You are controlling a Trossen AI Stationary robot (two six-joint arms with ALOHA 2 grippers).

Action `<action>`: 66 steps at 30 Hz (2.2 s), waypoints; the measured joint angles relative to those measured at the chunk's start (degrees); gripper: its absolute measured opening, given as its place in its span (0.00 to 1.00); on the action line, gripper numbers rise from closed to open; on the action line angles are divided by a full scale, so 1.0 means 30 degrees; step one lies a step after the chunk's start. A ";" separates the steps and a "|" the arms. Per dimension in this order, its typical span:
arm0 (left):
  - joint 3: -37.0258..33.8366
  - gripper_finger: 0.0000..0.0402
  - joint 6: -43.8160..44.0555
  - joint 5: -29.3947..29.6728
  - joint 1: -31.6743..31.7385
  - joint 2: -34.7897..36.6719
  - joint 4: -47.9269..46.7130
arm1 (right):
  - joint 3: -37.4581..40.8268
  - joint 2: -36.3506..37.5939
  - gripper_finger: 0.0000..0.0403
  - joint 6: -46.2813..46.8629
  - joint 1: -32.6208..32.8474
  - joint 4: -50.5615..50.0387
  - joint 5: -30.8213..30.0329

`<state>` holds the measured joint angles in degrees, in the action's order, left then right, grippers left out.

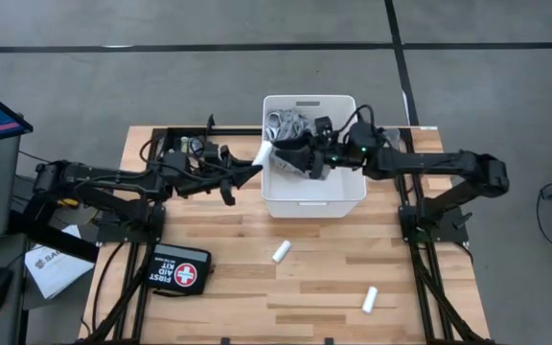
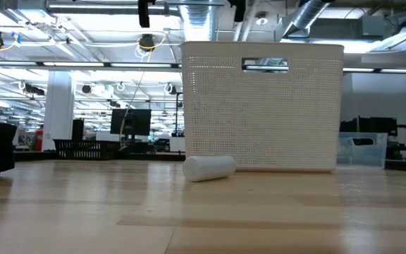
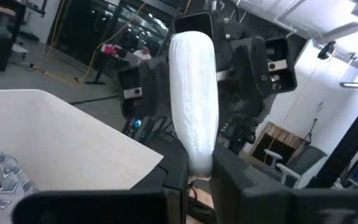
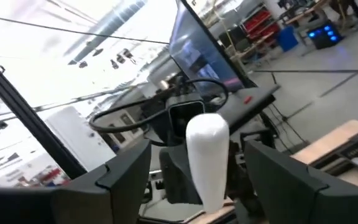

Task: Pick & place medical supplies in basket/bin
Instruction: Put the top white gauze in the transparent bin

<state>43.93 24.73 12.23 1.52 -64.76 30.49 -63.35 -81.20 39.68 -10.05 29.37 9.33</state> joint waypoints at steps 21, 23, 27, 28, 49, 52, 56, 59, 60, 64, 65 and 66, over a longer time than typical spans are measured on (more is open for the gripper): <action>0.0003 0.08 0.0399 -0.0009 0.0015 0.0018 0.0154 | -0.0173 -0.1112 0.63 0.0236 -0.0063 0.1218 0.0421; 0.0003 0.08 0.0417 -0.0053 0.0015 0.0018 0.0151 | -0.0696 -0.1705 0.63 0.0206 -0.0072 0.0997 0.0685; 0.0003 0.08 0.0459 -0.0233 0.0015 0.0018 0.0136 | -0.2411 -0.3123 0.63 0.0083 -0.0064 0.1084 0.1737; 0.0003 0.08 0.0540 -0.0233 0.0015 0.0018 0.0136 | -0.2825 -0.3458 0.63 0.0000 -0.0057 0.0986 0.1987; 0.0003 0.08 0.0563 -0.0239 0.0015 0.0026 0.0136 | -0.4291 -0.3948 0.46 -0.0895 -0.0414 -0.1645 0.3390; 0.0003 0.08 0.0563 -0.0240 0.0015 0.0026 0.0136 | -0.4291 -0.3948 0.38 -0.0934 -0.0426 -0.1586 0.3386; 0.0003 0.08 0.0563 -0.0255 0.0015 0.0031 0.0149 | -0.4291 -0.3950 0.30 -0.0943 -0.0465 -0.1574 0.3386; 0.0003 0.08 0.0563 -0.0261 0.0015 0.0033 0.0151 | -0.4291 -0.3945 0.25 -0.0941 -0.0458 -0.1561 0.3386; 0.0003 0.08 0.0563 -0.0260 0.0015 0.0033 0.0151 | -0.4291 -0.3946 0.24 -0.0941 -0.0458 -0.1561 0.3386; 0.0003 0.08 0.0563 -0.0255 0.0015 0.0033 0.0151 | -0.4291 -0.3945 0.22 -0.0941 -0.0458 -0.1561 0.3386; 0.0003 0.08 0.0563 -0.0255 0.0015 0.0033 0.0151 | -0.4291 -0.3945 0.22 -0.0941 -0.0458 -0.1561 0.3388; 0.0003 0.08 0.0563 -0.0255 0.0015 0.0033 0.0151 | -0.4291 -0.3952 0.21 -0.0941 -0.0458 -0.1561 0.3393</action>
<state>43.94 26.41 11.46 1.56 -64.66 30.94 -76.23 -93.05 36.86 -11.42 24.69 19.51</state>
